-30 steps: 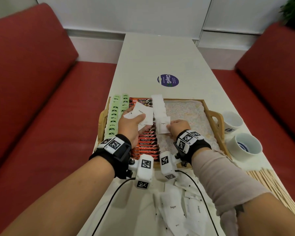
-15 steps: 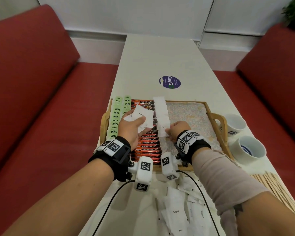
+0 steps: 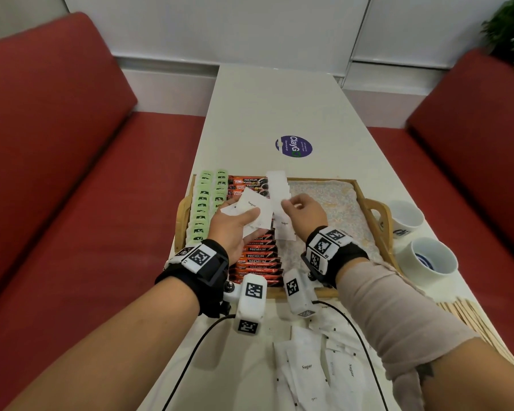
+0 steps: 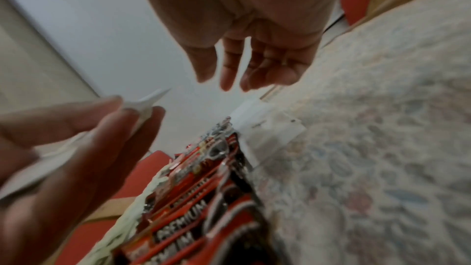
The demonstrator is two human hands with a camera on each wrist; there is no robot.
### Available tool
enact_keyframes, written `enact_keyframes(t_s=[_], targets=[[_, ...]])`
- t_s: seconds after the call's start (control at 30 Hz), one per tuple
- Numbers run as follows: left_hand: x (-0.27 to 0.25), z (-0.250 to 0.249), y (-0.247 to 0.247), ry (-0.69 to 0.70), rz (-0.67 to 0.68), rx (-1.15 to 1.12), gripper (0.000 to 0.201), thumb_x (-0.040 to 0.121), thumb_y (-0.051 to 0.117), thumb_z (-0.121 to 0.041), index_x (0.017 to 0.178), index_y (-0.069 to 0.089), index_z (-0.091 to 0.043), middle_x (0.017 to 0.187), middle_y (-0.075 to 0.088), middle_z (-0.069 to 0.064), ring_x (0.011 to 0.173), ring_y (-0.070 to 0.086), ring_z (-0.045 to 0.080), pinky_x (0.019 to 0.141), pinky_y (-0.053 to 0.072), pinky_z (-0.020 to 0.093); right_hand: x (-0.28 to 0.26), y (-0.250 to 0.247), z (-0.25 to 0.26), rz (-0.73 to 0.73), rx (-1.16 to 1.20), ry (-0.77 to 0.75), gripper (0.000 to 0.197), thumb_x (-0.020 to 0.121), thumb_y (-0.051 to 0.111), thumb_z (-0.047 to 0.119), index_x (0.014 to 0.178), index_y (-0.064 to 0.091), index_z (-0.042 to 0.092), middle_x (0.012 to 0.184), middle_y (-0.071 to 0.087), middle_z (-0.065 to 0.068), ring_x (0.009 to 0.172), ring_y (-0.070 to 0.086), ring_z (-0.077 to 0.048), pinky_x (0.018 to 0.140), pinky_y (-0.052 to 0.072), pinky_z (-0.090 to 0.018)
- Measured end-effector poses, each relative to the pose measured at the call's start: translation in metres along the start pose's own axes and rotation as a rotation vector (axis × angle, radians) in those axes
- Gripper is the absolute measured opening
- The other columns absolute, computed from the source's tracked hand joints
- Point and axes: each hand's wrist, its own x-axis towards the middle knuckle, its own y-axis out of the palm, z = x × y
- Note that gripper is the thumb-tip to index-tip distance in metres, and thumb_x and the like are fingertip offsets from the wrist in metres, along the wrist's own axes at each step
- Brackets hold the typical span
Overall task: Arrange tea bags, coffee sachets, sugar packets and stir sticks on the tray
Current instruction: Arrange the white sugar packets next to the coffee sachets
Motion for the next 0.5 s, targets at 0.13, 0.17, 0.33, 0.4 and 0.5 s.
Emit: enact_keyframes(t_s=[0.13, 0.17, 0.33, 0.4, 0.5], targets=[[-0.005, 0.001, 0.005, -0.014, 0.055, 0.033, 0.035, 0.089, 0.059, 0.002, 0.116, 0.052, -0.018, 0.104, 0.066, 0.007, 0.086, 0.067, 0.022, 0.064, 0.06, 0.033, -0.011, 0.0, 0.02, 0.115, 0.197, -0.111, 0.013, 0.09, 0.059, 0.037, 0.087, 0.062, 0.025, 0.087, 0.064, 0.004, 0.078, 0.058, -0.013, 0.075, 0.05, -0.033], [-0.007, 0.0, 0.006, -0.019, 0.068, 0.033, 0.032, 0.089, 0.059, 0.002, 0.113, 0.053, -0.018, 0.103, 0.067, 0.007, 0.084, 0.067, 0.021, 0.064, 0.06, 0.033, -0.012, -0.001, 0.023, 0.148, 0.203, -0.111, 0.012, 0.09, 0.061, 0.035, 0.091, 0.064, 0.024, 0.087, 0.064, 0.005, 0.075, 0.057, -0.011, 0.069, 0.047, -0.029], [-0.01, 0.001, 0.008, -0.038, 0.14, 0.06, 0.021, 0.089, 0.059, -0.001, 0.101, 0.06, -0.018, 0.096, 0.069, 0.005, 0.073, 0.071, 0.015, 0.064, 0.059, 0.032, -0.014, -0.002, 0.027, 0.236, 0.194, -0.083, 0.018, 0.088, 0.065, 0.026, 0.1, 0.068, 0.013, 0.074, 0.061, 0.006, 0.065, 0.056, -0.007, 0.055, 0.04, -0.019], [-0.013, 0.001, 0.009, -0.049, 0.162, 0.076, 0.022, 0.089, 0.058, 0.0, 0.106, 0.06, -0.014, 0.098, 0.069, 0.006, 0.076, 0.071, 0.017, 0.063, 0.06, 0.032, -0.015, -0.003, 0.027, 0.226, 0.239, -0.08, 0.013, 0.085, 0.068, 0.021, 0.095, 0.068, 0.014, 0.075, 0.063, 0.004, 0.068, 0.059, -0.012, 0.057, 0.045, -0.022], [-0.015, 0.003, 0.012, -0.068, 0.206, 0.095, 0.028, 0.088, 0.056, 0.005, 0.111, 0.057, -0.012, 0.1, 0.068, 0.008, 0.082, 0.068, 0.02, 0.065, 0.06, 0.033, -0.012, -0.005, 0.024, 0.167, 0.289, -0.093, 0.004, 0.081, 0.072, 0.019, 0.082, 0.069, 0.022, 0.081, 0.068, -0.003, 0.077, 0.064, -0.022, 0.074, 0.054, -0.04]])
